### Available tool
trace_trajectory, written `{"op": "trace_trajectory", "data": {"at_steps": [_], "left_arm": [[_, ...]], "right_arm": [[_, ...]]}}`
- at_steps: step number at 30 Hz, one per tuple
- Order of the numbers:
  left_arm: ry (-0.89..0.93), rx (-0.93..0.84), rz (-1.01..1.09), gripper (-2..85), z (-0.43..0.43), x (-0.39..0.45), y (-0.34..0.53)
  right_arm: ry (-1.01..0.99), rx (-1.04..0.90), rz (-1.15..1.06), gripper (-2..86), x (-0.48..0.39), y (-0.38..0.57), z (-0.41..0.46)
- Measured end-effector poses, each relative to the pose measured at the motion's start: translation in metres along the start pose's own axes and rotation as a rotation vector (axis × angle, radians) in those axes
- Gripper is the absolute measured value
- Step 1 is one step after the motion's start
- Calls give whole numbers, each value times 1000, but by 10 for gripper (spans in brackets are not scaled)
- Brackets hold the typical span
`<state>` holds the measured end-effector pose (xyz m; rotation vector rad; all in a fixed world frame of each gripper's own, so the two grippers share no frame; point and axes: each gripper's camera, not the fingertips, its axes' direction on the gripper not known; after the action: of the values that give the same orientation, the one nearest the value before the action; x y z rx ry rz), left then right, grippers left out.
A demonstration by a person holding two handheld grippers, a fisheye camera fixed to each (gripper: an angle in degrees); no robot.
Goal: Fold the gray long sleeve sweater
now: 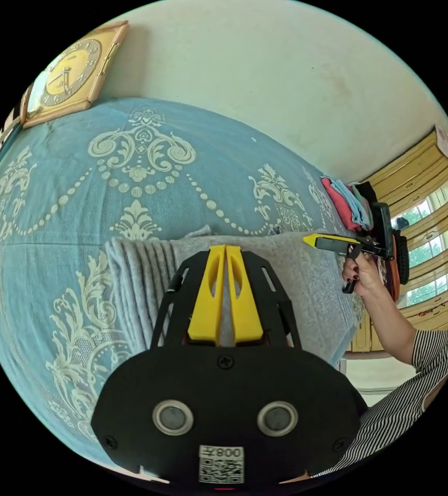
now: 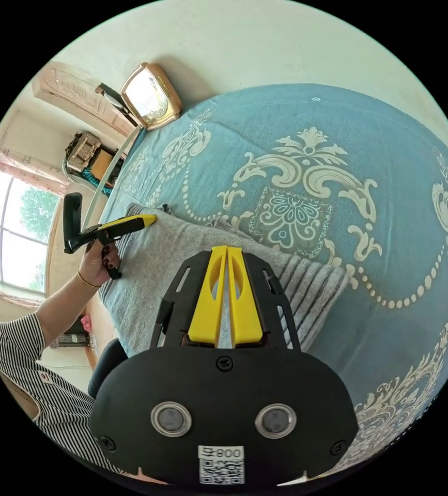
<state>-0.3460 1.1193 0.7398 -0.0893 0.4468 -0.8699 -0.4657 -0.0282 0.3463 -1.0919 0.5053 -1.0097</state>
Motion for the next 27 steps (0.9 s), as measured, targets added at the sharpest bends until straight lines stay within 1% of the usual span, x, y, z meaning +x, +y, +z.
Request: {"op": "trace_trajectory", "data": {"at_steps": [2, 4, 5, 6, 7, 9, 11, 12, 15, 18, 20, 21, 23, 24, 25, 27], "left_arm": [[-38, 37, 17, 1, -21, 10, 16], [-188, 58, -12, 1, -37, 10, 38], [-214, 58, -32, 1, -38, 7, 42], [-220, 17, -70, 1, -32, -2, 45], [-197, -48, -94, 1, -21, -13, 46], [-146, -20, -140, 1, -28, -19, 48], [-168, -18, -123, 1, -42, -9, 49], [-177, -1, -85, 1, -55, 4, 55], [-117, 30, -8, 2, -89, 34, 89], [-142, 13, -11, 2, -103, 50, 133], [-164, -42, -54, 2, -96, 44, 150], [-157, -115, -67, 2, -84, 36, 157], [-111, -84, -102, 2, -90, 27, 162], [-94, -108, -129, 2, -100, 24, 160], [-120, -91, -114, 2, -116, 29, 162], [-146, -37, -66, 2, -147, 39, 171]], "right_arm": [[38, 71, -6, 0, -8, 16, -20], [124, 132, 20, 0, -10, 40, -39], [154, 140, 36, 0, -8, 44, -40], [194, 131, 82, 0, -1, 47, -36], [189, 83, 112, 0, 7, 46, -24], [146, 77, 126, 0, 11, 42, -13], [155, 43, 136, 0, 3, 35, -15], [174, 54, 119, 0, -8, 35, -20], [162, 128, 40, 0, -45, 57, -48], [93, 138, -25, 0, -86, 105, -63], [115, 90, -41, 0, -105, 132, -54], [149, 24, -27, 0, -110, 143, -39], [188, -71, 2, 0, -105, 151, -8], [155, -97, 21, 0, -99, 151, 5], [121, -73, 55, 1, -98, 148, 2], [156, -35, 47, 1, -112, 145, -12]]}}
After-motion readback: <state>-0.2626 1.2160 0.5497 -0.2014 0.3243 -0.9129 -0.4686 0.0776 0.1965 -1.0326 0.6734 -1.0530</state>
